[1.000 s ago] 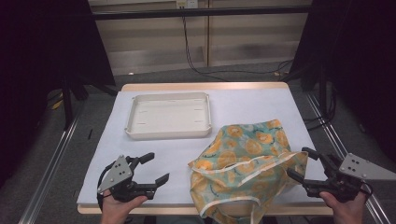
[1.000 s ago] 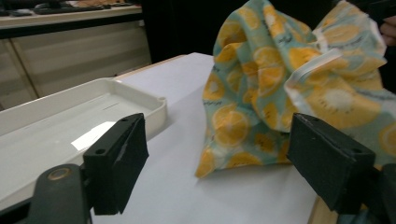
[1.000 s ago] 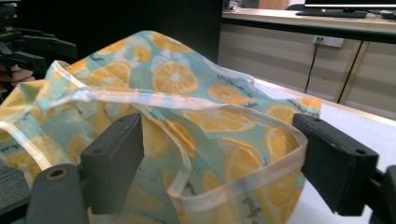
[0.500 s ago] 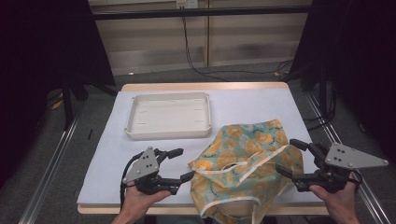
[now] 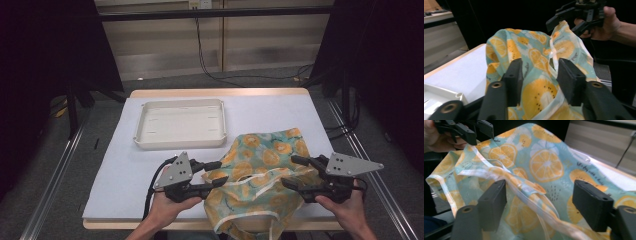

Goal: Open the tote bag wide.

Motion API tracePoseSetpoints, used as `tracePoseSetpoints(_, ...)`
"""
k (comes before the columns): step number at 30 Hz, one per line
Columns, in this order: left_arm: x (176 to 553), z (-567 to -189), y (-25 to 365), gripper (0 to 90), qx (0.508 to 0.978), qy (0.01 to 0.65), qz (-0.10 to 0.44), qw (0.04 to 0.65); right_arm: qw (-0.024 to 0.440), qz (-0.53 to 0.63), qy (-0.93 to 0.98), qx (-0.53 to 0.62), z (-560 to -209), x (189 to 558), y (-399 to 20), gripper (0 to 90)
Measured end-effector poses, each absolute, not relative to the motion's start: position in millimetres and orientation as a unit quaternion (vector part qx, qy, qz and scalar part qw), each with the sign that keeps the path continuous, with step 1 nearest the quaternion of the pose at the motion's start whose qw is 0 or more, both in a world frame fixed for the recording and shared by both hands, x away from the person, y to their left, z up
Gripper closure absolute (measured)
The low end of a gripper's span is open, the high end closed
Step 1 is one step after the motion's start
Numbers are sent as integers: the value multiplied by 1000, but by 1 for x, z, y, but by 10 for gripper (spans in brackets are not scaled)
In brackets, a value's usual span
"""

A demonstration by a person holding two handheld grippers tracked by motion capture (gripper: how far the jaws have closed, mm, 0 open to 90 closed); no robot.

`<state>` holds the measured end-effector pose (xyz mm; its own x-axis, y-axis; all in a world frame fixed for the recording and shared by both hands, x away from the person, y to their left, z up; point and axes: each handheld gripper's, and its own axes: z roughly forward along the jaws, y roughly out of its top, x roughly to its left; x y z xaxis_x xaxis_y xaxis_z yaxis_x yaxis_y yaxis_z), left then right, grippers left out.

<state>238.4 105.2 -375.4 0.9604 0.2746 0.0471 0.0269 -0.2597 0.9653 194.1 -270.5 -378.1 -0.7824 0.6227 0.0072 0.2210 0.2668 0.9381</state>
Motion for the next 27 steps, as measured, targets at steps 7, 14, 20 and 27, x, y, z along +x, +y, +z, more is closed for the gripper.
tracePoseSetpoints(7, 258, -377, 102, 864, 785, 109, 82, 605, 161, 535, 788, 259, -382, 209, -258, 355)
tracePoseSetpoints(14, 259, -369, 110, 867, 770, 115, 75, 623, 152, 503, 814, 248, -386, 224, -239, 745)
tracePoseSetpoints(20, 255, -363, 111, 637, 766, 113, 72, 628, 140, 512, 810, 250, -376, 232, -240, 896)
tracePoseSetpoints(27, 254, -362, 96, 385, 777, 92, 72, 618, 160, 531, 785, 276, -354, 254, -259, 898)
